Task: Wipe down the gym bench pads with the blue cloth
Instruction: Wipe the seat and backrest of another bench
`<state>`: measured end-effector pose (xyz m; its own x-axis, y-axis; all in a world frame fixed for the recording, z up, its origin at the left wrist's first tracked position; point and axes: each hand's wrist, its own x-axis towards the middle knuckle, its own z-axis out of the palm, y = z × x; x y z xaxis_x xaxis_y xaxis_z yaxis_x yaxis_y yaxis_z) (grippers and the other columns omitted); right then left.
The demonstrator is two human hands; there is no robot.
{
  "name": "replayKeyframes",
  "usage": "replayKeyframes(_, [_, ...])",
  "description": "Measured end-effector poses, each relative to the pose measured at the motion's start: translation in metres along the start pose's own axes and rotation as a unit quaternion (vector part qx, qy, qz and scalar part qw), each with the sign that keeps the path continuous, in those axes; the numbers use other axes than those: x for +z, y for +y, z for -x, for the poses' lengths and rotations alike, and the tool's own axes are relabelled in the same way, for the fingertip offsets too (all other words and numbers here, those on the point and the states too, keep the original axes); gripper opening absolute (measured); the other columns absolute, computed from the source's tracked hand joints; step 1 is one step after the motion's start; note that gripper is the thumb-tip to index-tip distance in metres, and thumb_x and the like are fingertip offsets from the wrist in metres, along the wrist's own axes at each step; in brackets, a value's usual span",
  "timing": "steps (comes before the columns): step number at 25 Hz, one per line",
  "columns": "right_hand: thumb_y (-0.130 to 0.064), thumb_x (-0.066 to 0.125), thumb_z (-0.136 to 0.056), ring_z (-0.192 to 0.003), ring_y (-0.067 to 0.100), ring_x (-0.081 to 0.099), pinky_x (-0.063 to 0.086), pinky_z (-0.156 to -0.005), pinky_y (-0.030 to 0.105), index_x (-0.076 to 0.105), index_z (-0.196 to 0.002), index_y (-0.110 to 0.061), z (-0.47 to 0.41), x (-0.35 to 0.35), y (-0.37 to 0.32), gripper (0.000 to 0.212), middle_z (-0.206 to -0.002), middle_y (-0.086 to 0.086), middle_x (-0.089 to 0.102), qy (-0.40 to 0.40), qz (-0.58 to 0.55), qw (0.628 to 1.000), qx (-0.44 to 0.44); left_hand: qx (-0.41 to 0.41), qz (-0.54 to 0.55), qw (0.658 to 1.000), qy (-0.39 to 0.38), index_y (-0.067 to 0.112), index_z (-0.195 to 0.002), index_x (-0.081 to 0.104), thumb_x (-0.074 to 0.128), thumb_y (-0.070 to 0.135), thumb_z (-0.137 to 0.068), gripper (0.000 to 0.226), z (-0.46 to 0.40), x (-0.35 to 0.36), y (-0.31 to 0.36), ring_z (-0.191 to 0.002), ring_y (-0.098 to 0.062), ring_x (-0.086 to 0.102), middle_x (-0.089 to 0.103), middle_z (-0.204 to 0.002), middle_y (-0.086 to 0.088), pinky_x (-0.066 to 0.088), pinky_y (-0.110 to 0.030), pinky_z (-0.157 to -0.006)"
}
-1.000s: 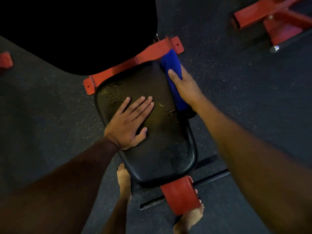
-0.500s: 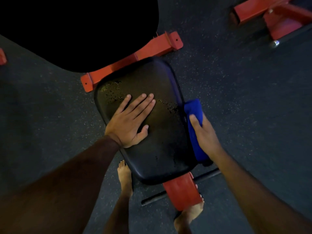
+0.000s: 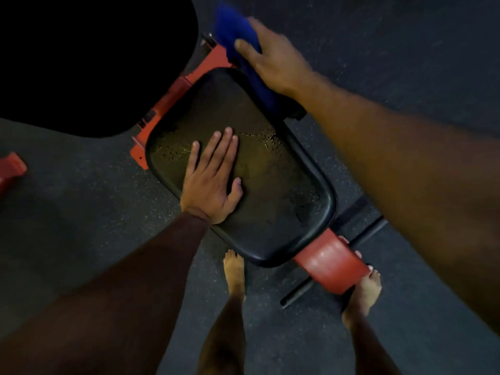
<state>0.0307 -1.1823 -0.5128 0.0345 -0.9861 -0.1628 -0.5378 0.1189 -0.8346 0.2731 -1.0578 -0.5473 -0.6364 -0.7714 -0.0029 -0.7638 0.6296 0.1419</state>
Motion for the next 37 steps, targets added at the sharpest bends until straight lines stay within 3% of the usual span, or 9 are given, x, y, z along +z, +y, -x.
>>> replayKeyframes(7, [-0.033,0.045,-0.104,-0.093,-0.020,0.054,0.040,-0.084,0.006,0.050,-0.129,-0.033,0.141,-0.018,-0.044,0.025,-0.102,-0.028,0.058,0.220,-0.082,0.966,0.111,-0.018,0.001,1.000,-0.017,0.010,-0.161,0.025,0.038,0.041,-0.093,0.076,0.001,-0.004,0.002,-0.157,-0.022,0.015,0.020,-0.170,-0.007,0.010,-0.053,-0.127])
replayKeyframes(9, [-0.034,0.047,-0.103,-0.101,-0.013,0.055,0.040,-0.092,0.012,0.054,-0.128,-0.028,0.192,0.002,-0.051,0.027,-0.109,-0.026,0.060,0.302,-0.094,0.935,0.160,-0.012,-0.002,0.999,-0.041,0.011,-0.163,0.021,0.035,0.041,-0.094,0.076,0.001,-0.007,0.003,-0.158,-0.022,0.011,0.015,-0.171,-0.006,0.006,-0.052,-0.127])
replayKeyframes(12, [-0.032,0.047,-0.104,-0.115,0.003,0.056,0.041,-0.101,0.022,0.054,-0.132,-0.019,0.260,0.047,-0.062,0.032,-0.122,-0.012,0.060,0.336,-0.108,0.911,0.213,0.009,-0.012,0.997,-0.078,0.010,-0.163,0.012,0.029,0.041,-0.098,0.074,0.001,-0.015,0.004,-0.159,-0.026,0.003,0.006,-0.172,-0.009,0.000,-0.054,-0.127])
replayKeyframes(15, [-0.033,0.046,-0.105,-0.119,0.014,0.057,0.042,-0.104,0.033,0.053,-0.133,-0.015,0.306,0.092,-0.069,0.034,-0.126,-0.004,0.061,0.367,-0.114,0.886,0.258,0.132,-0.066,0.983,-0.114,0.007,-0.163,0.010,0.022,0.044,-0.103,0.072,-0.007,-0.024,-0.011,-0.158,-0.033,0.001,0.003,-0.171,-0.014,-0.001,-0.059,-0.125])
replayKeyframes(20, [-0.029,0.044,-0.105,-0.110,0.008,0.055,0.042,-0.102,0.034,0.053,-0.132,-0.014,0.336,0.157,-0.095,0.032,-0.119,-0.003,0.061,0.561,-0.181,0.737,0.331,0.407,-0.157,0.872,-0.221,0.006,-0.162,-0.006,0.018,0.056,-0.105,0.079,-0.064,-0.053,-0.039,-0.157,-0.031,-0.015,-0.015,-0.170,-0.015,-0.008,-0.055,-0.125])
replayKeyframes(23, [-0.032,0.042,-0.105,-0.113,0.003,0.052,0.039,-0.099,0.023,0.049,-0.139,-0.018,0.329,0.209,-0.116,0.037,-0.125,-0.006,0.058,0.652,-0.232,0.616,0.377,0.653,-0.172,0.714,-0.186,0.010,-0.164,0.008,0.027,0.052,-0.108,0.072,-0.104,-0.060,-0.042,-0.159,-0.028,0.001,0.003,-0.172,-0.012,0.003,-0.049,-0.127])
replayKeyframes(25, [-0.032,0.041,-0.105,-0.116,0.000,0.050,0.037,-0.100,0.017,0.047,-0.139,-0.024,0.310,0.246,-0.124,0.035,-0.128,-0.009,0.055,0.695,-0.227,0.559,0.391,0.747,-0.160,0.625,-0.164,0.013,-0.164,0.013,0.027,0.046,-0.107,0.067,-0.119,-0.049,-0.037,-0.159,-0.027,0.005,0.009,-0.172,-0.010,0.007,-0.049,-0.128])
replayKeyframes(31, [-0.035,0.040,-0.104,-0.122,-0.002,0.048,0.035,-0.109,0.023,0.039,-0.124,-0.048,0.219,0.282,-0.106,0.024,-0.129,-0.017,0.050,0.814,-0.225,0.369,0.388,0.793,-0.115,0.584,-0.132,0.012,-0.164,0.013,0.022,0.049,-0.109,0.067,-0.141,-0.029,-0.054,-0.159,-0.025,0.007,0.010,-0.172,-0.008,0.006,-0.050,-0.128])
replayKeyframes(37, [-0.038,0.038,-0.103,-0.129,0.014,0.049,0.037,-0.110,0.034,0.040,-0.147,-0.018,0.188,0.289,-0.081,0.048,-0.139,-0.002,0.052,0.837,-0.217,0.316,0.391,0.791,-0.081,0.595,-0.114,0.017,-0.164,0.014,0.031,0.047,-0.106,0.068,-0.141,-0.022,-0.057,-0.159,-0.020,0.006,0.008,-0.172,-0.003,0.008,-0.049,-0.128])
